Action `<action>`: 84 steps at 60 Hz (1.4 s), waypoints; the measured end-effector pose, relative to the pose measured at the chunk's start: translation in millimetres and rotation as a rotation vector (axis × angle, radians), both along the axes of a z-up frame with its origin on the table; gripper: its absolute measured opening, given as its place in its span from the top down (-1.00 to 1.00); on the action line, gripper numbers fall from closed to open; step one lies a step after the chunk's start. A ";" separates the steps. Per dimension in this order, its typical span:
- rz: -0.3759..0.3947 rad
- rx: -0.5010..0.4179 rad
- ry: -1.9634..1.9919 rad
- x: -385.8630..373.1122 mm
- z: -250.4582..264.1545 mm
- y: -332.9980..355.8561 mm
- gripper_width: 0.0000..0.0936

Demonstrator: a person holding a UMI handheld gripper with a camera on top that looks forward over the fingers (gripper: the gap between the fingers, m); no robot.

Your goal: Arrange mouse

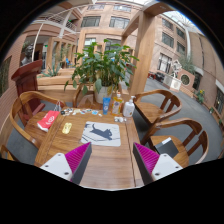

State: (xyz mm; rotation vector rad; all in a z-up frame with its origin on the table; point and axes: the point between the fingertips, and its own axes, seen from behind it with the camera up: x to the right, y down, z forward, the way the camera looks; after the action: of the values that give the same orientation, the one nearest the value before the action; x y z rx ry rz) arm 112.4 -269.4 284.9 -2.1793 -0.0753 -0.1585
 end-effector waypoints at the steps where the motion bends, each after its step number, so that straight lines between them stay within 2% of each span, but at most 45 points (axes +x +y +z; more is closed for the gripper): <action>1: -0.001 0.001 -0.003 0.1 -0.5 -0.1 -0.83; 13: -0.019 0.010 0.010 1.5 -24.6 -3.6 -0.83; 24: -0.009 -0.015 0.068 -31.4 -85.5 -14.2 -0.83; 30: 0.028 -0.026 0.122 -76.7 -128.2 -7.5 -0.83; 37: 0.111 -0.070 0.192 -145.5 -179.0 11.9 -0.83; 43: 0.159 -0.060 0.175 -194.1 -205.6 43.8 -0.83; 49: 0.173 -0.062 0.176 -236.4 -227.4 88.0 -0.83; 62: 0.136 -0.032 0.158 -285.9 -257.3 204.6 -0.83; 72: 0.111 -0.058 0.112 -294.6 -285.5 272.2 -0.83; 77: 0.102 -0.092 0.114 -298.0 -299.2 288.7 -0.76; 84: 0.091 -0.087 0.130 -302.5 -300.1 302.5 -0.50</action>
State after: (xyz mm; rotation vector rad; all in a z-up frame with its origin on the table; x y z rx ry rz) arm -190.1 33.0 -15.2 -2.2629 -0.1097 0.0385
